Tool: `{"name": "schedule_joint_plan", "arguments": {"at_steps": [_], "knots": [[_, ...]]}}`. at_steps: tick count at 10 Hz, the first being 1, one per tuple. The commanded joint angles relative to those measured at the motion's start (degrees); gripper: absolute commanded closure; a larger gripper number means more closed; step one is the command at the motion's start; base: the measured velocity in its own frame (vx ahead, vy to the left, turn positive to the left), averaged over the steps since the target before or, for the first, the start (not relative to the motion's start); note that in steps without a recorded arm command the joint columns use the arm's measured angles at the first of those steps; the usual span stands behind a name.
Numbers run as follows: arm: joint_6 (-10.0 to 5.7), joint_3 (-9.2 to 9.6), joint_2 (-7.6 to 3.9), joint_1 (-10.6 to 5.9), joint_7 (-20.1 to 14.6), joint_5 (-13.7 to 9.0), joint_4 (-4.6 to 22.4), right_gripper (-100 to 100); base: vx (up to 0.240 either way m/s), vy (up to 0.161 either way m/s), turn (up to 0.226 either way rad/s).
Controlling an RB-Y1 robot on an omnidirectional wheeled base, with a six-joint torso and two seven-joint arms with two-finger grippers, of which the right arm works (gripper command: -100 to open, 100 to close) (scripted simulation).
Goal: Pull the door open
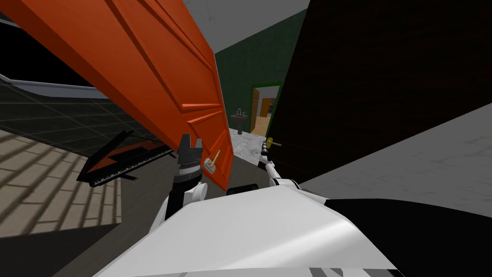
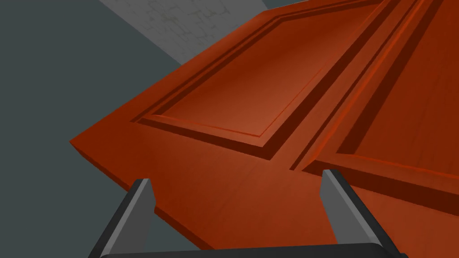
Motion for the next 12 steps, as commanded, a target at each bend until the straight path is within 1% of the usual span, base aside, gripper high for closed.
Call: {"name": "schedule_joint_plan", "arguments": {"at_steps": [1, 3, 4, 6, 7, 8, 9, 12], "knots": [[-0.56, -1.76, 0.63, -0.58, 0.6, -0.2, 0.9, -100, 0.097, -0.153, -0.036], [-1.03, -3.74, 1.59, -1.36, 1.3, -0.4, 1.8, -100, 0.136, -0.155, -0.106], [-1.23, -4.60, 2.08, -1.69, 1.6, -0.5, 2.2, -100, 0.144, -0.138, -0.188], [-1.70, -6.59, 3.46, -2.47, 2.3, -0.8, 3.1, -100, 0.150, -0.143, -0.278], [-1.85, -7.18, 3.94, -2.71, 2.5, -0.8, 3.4, -100, 0.142, -0.066, -0.266], [-1.75, -6.74, 3.63, -2.49, 2.3, -0.8, 3.1, -100, 0.060, -0.017, -0.038], [-1.75, -6.74, 3.63, -2.49, 2.3, -0.8, 3.1, 100, -0.006, -0.002, 0.039], [-1.75, -6.74, 3.63, -2.49, 2.3, -0.8, 3.1, 100, -0.017, 0.005, 0.002]]}}
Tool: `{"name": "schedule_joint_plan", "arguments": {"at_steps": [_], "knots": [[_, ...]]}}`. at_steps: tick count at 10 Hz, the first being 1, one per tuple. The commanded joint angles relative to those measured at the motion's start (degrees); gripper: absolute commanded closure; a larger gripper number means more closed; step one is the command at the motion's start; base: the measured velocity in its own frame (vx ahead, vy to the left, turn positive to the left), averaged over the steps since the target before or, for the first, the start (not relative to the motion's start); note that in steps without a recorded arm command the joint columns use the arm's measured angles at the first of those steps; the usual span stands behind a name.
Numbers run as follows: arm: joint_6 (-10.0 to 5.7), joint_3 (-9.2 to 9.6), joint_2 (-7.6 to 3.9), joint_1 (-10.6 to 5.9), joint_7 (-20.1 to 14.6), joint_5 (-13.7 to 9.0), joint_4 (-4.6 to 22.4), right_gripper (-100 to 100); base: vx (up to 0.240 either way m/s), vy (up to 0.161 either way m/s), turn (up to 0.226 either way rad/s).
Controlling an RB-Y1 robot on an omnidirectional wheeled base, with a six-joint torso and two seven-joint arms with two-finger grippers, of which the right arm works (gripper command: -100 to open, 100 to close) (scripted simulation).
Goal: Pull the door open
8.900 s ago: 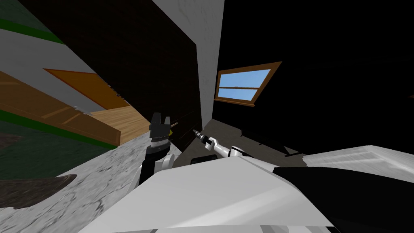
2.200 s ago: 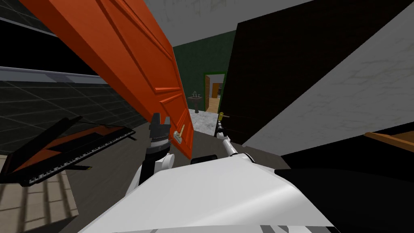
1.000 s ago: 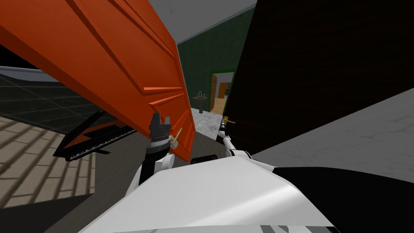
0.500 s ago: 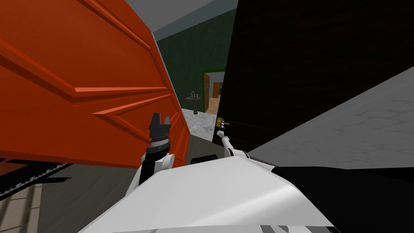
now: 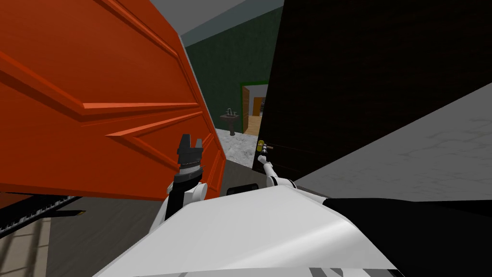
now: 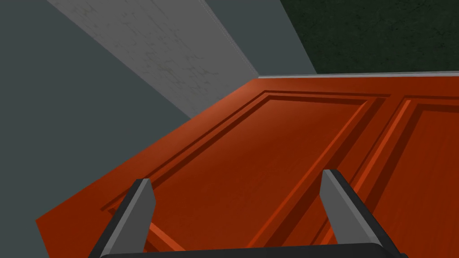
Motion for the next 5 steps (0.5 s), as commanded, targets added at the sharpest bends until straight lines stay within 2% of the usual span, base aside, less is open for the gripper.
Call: {"name": "schedule_joint_plan", "arguments": {"at_steps": [1, 2, 3, 5], "knots": [[-0.07, 0.02, 0.00, -0.04, 0.0, 0.0, -0.1, 100, -0.006, 0.002, 0.000], [-0.07, 0.02, 0.00, -0.04, 0.0, 0.0, -0.1, 100, 0.000, 0.000, 0.000], [0.09, 0.35, -1.03, 0.38, -1.0, 0.0, 0.1, 100, -0.029, 0.001, 0.168], [0.22, 1.13, -3.23, 1.12, -3.4, 0.1, 0.3, 100, -0.078, 0.006, 0.256]]}}
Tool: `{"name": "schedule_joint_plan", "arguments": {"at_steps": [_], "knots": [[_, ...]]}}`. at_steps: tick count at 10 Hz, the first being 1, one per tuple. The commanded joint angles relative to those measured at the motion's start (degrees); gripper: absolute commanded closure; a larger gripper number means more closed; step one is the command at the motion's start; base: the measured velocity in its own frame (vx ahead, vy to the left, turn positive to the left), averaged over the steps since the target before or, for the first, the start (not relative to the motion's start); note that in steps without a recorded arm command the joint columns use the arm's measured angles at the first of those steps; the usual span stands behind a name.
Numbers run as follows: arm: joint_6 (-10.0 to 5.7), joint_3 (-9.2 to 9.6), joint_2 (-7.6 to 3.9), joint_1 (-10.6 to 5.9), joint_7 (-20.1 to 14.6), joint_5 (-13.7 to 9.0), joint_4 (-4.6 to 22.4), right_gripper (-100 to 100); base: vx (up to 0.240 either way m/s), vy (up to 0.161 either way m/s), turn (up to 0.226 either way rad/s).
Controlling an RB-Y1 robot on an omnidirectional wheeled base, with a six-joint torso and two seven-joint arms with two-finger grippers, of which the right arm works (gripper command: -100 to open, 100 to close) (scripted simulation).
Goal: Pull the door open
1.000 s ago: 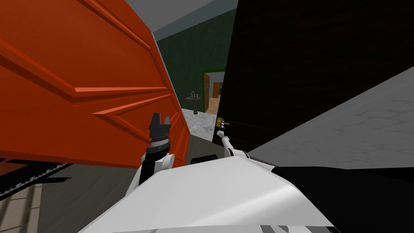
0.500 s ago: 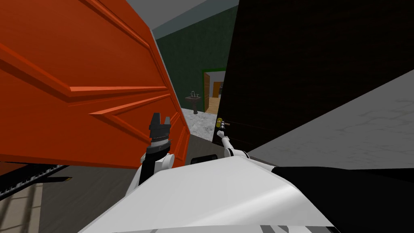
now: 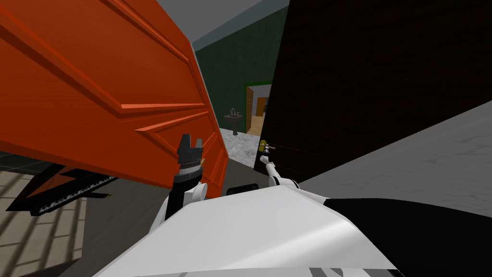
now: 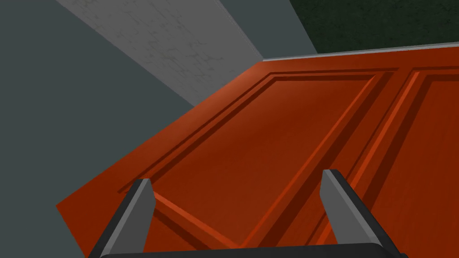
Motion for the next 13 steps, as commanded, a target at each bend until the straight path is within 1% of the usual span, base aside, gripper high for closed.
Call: {"name": "schedule_joint_plan", "arguments": {"at_steps": [1, 2, 3, 5, 9, 13], "knots": [[0.25, 0.85, -0.90, 0.36, -1.6, 0.1, 0.1, 100, -0.080, 0.023, 0.188], [0.35, 1.42, -2.38, 0.89, -3.3, 0.2, 0.3, 100, -0.091, 0.043, 0.248], [0.40, 1.72, -3.16, 1.18, -4.2, 0.2, 0.4, 100, -0.086, 0.057, 0.196], [0.51, 2.37, -4.80, 1.79, -6.1, 0.2, 0.5, 100, -0.057, 0.061, 0.103], [0.75, 3.78, -8.23, 3.10, -10.3, 0.3, 1.0, 100, -0.050, 0.091, 0.118], [1.00, 5.21, -11.61, 4.42, -14.4, 0.4, 1.4, 100, -0.064, 0.076, 0.051]]}}
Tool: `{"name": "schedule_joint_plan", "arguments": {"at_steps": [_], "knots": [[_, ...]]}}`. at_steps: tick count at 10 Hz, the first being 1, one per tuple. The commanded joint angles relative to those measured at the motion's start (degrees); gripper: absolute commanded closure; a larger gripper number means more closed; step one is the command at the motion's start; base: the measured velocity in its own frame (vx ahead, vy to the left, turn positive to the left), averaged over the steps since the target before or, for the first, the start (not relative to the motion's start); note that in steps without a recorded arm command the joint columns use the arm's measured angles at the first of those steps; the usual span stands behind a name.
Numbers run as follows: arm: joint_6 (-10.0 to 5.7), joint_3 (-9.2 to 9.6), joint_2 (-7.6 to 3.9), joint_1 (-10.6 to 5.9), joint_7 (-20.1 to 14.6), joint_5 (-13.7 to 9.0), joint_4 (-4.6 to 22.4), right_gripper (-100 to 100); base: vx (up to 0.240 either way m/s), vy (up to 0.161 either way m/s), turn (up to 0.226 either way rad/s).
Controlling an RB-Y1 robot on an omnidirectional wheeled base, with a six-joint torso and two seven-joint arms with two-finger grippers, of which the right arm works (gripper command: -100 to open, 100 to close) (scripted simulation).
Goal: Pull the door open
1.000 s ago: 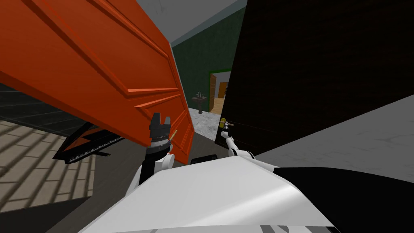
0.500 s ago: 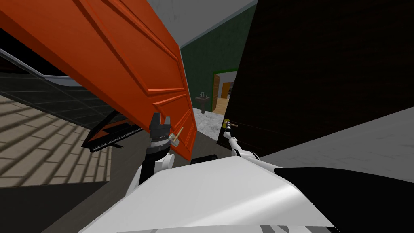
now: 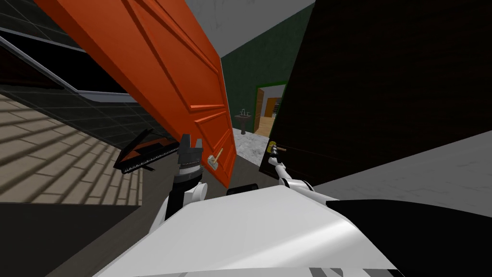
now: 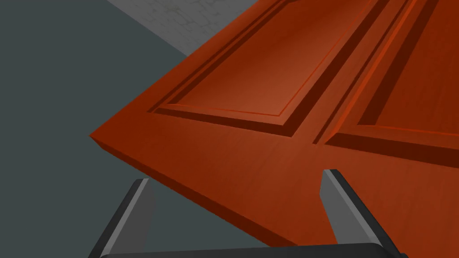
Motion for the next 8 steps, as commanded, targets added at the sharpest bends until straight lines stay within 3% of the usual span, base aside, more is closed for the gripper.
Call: {"name": "schedule_joint_plan", "arguments": {"at_steps": [1, 6, 8], "knots": [[0.38, 1.25, -0.59, 0.16, -1.8, 0.2, 0.0, 100, -0.082, 0.071, 0.049], [0.76, 3.30, -5.26, 2.04, -7.7, 0.4, 0.6, 100, -0.115, 0.044, 0.025], [0.86, 3.86, -6.48, 2.54, -9.2, 0.4, 0.8, 100, -0.122, 0.005, 0.005]]}}
